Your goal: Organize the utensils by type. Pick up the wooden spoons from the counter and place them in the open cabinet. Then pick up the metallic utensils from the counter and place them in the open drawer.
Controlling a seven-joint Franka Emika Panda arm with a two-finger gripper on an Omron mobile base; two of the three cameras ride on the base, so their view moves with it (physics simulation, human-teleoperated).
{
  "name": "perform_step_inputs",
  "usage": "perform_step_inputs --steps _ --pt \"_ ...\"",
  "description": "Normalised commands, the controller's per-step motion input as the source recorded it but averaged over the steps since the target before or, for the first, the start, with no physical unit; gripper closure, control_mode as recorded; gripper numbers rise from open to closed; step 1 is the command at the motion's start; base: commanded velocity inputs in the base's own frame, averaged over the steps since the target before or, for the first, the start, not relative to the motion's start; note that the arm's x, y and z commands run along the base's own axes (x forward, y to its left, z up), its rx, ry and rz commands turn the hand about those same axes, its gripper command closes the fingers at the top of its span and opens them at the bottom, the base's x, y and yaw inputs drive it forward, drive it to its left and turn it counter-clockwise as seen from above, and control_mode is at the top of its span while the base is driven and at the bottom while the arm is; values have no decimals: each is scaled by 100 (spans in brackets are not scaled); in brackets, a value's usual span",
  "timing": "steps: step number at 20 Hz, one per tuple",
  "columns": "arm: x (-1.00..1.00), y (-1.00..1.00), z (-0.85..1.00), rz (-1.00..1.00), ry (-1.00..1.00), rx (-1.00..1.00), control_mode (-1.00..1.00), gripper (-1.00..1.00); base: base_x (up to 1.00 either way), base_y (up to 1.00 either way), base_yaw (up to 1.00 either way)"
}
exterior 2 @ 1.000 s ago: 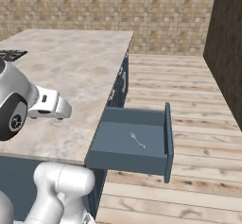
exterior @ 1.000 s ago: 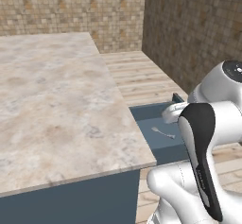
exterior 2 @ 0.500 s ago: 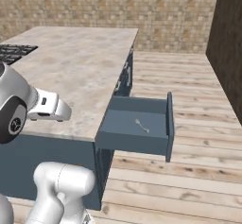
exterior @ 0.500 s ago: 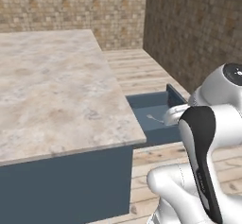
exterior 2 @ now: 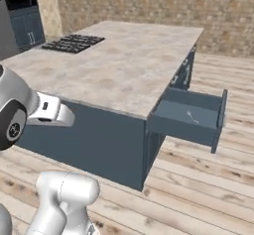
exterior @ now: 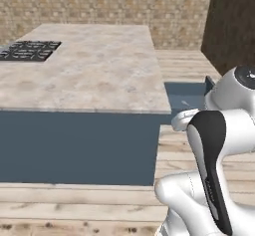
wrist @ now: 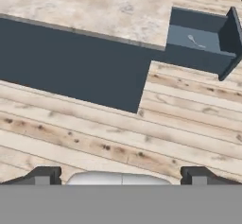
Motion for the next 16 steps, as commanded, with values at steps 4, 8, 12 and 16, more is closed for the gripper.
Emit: perform_step_inputs --steps 4,8,12,16 --pt "0 0 0 0 0 0 100 -100 -25 0 100" --pt "0 0 0 0 0 0 100 -100 -4 0 100" --pt "0 0 0 0 0 0 100 -100 0 0 100" --pt "0 0 0 0 0 0 100 -100 0 1 100"
